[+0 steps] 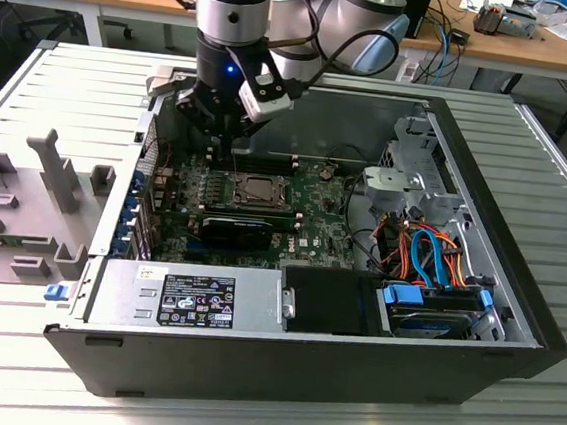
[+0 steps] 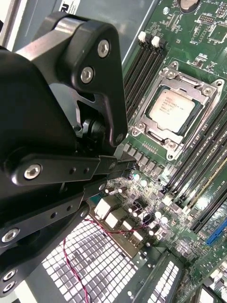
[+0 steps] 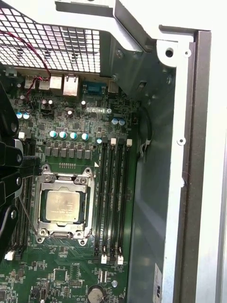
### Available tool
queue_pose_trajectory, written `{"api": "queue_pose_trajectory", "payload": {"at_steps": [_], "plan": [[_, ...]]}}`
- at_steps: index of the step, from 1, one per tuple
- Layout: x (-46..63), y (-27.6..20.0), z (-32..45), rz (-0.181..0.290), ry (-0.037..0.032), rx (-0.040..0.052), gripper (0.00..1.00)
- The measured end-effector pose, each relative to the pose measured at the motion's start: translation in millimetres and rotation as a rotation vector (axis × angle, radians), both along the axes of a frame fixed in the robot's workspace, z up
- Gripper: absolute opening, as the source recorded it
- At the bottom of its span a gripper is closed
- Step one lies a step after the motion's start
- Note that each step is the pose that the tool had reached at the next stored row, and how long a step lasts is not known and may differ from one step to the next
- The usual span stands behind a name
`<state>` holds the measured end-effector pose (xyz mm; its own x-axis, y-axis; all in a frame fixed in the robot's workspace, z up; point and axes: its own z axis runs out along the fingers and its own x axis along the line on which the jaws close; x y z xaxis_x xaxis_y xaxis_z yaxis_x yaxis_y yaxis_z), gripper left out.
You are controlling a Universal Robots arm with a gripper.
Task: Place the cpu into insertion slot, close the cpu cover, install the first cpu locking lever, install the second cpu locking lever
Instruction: 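Install the first cpu locking lever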
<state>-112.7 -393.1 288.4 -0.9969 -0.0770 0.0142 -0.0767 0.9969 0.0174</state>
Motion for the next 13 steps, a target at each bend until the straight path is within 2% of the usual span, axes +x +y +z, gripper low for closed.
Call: {"api": "queue_pose_trajectory", "payload": {"at_steps": [13], "plan": [[-4.0, 0.0, 0.0, 0.0, -0.0001, 0.0, 0.11]]}}
